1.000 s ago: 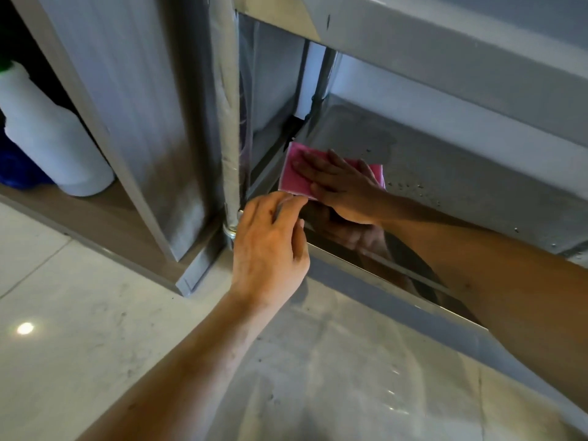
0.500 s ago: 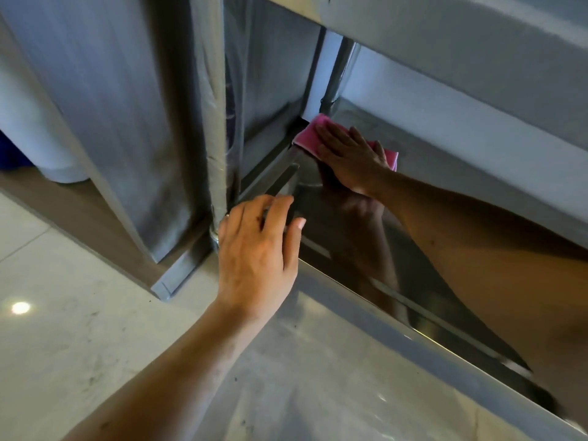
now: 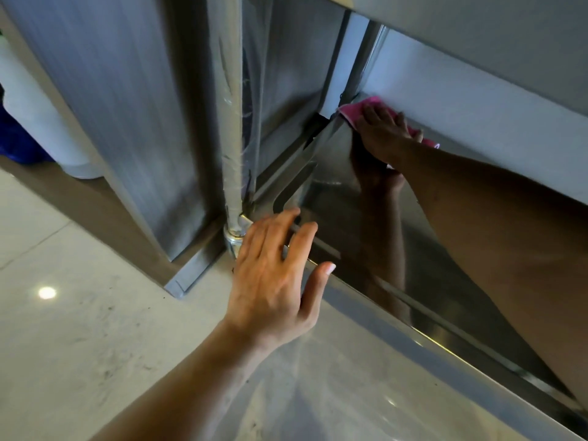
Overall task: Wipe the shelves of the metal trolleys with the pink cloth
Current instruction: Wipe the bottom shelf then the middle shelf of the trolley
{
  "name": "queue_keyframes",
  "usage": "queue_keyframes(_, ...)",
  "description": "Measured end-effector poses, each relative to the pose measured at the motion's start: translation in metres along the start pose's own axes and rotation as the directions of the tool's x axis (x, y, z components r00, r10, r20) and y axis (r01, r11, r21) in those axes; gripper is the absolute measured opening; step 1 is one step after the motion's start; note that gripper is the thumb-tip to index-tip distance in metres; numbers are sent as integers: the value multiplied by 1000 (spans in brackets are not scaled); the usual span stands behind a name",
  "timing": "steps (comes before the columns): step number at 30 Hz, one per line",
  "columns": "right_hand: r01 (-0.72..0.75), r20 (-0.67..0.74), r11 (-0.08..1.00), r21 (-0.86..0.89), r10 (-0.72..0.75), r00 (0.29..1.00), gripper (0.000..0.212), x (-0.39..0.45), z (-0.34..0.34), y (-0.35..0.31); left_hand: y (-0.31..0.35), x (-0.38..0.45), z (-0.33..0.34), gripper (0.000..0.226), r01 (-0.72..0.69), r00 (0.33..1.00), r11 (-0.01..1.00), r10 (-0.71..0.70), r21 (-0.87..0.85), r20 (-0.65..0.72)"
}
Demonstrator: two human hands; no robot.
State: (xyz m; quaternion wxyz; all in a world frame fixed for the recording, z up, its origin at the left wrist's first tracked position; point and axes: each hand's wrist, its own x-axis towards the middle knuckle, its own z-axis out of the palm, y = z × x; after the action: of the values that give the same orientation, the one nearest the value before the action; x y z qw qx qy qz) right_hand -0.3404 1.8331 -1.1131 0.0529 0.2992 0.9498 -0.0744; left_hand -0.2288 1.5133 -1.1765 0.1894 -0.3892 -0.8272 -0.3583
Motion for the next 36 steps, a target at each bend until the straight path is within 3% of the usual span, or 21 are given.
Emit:
queue_keyframes(7,44,-18,999,-27,-44,999,68,-26,7,-4,0,0,-1,57,22,999,1000,-22,11,28)
queue_keyframes(15,203,26,977,-66,-202,979,69,-98,22,-16,2,7,-16,62,60,991,998,-57,-25,121)
queue_keyframes(17,263,43,960,-93,-260,965,70,-129,27,-21,2,9,-21,58,79,988,994,-69,-70,137)
queue_keyframes(21,335,66,942,33,-337,939,65,-210,36,-20,2,11,-24,31,141,986,979,-126,-145,111)
queue_keyframes(28,433,163,900,48,-435,886,63,-311,44,0,17,13,-24,30,255,965,955,-243,-151,94)
queue_keyframes(33,443,184,895,56,-445,876,60,-299,40,14,21,20,-30,47,273,958,954,-259,-120,124)
queue_keyframes(36,354,137,932,71,-361,922,61,-268,34,35,25,23,-31,49,252,961,965,-240,-77,137)
